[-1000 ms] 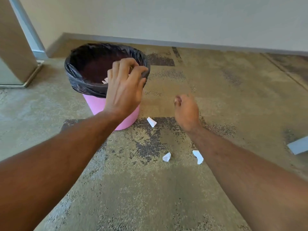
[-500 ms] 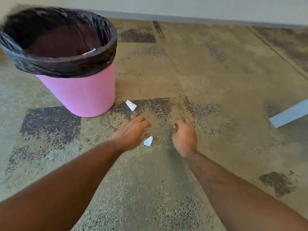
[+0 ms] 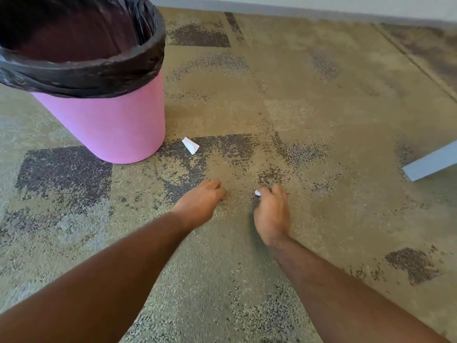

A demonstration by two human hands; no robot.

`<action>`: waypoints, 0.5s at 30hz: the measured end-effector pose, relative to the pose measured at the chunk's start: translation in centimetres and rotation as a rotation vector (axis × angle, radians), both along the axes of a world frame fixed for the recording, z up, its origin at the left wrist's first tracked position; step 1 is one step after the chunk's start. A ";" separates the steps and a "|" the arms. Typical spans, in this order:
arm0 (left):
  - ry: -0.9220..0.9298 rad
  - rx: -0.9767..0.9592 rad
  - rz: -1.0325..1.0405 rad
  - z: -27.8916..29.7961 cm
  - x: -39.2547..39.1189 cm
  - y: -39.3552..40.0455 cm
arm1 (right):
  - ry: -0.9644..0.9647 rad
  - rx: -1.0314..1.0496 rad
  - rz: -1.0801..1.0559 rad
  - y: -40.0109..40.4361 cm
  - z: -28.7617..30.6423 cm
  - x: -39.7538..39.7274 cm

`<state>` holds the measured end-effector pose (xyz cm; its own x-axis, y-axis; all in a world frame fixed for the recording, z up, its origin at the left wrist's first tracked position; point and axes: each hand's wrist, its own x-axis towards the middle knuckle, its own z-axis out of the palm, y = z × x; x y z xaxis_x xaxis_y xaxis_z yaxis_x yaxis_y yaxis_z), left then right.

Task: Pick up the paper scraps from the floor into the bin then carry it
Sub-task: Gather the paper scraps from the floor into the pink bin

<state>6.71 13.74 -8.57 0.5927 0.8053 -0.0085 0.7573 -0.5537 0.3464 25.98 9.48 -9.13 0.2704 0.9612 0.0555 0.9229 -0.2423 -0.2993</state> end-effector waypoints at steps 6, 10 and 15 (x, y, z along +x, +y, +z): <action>-0.034 -0.021 0.046 -0.2 -0.3 0.9 | 0.053 0.028 0.096 1.0 -0.1 -1.1; -0.086 -0.030 0.154 -0.4 -1.5 1.2 | 0.129 0.035 0.211 2.6 0.1 -2.7; -0.215 -0.077 0.456 -0.7 -4.4 1.7 | 0.267 -0.002 0.393 5.8 1.2 -6.1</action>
<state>2.30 15.45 -9.24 0.1762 0.9843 0.0056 0.8233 -0.1505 0.5473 19.87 15.33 -7.96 -0.1096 0.9935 0.0312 0.8356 0.1091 -0.5384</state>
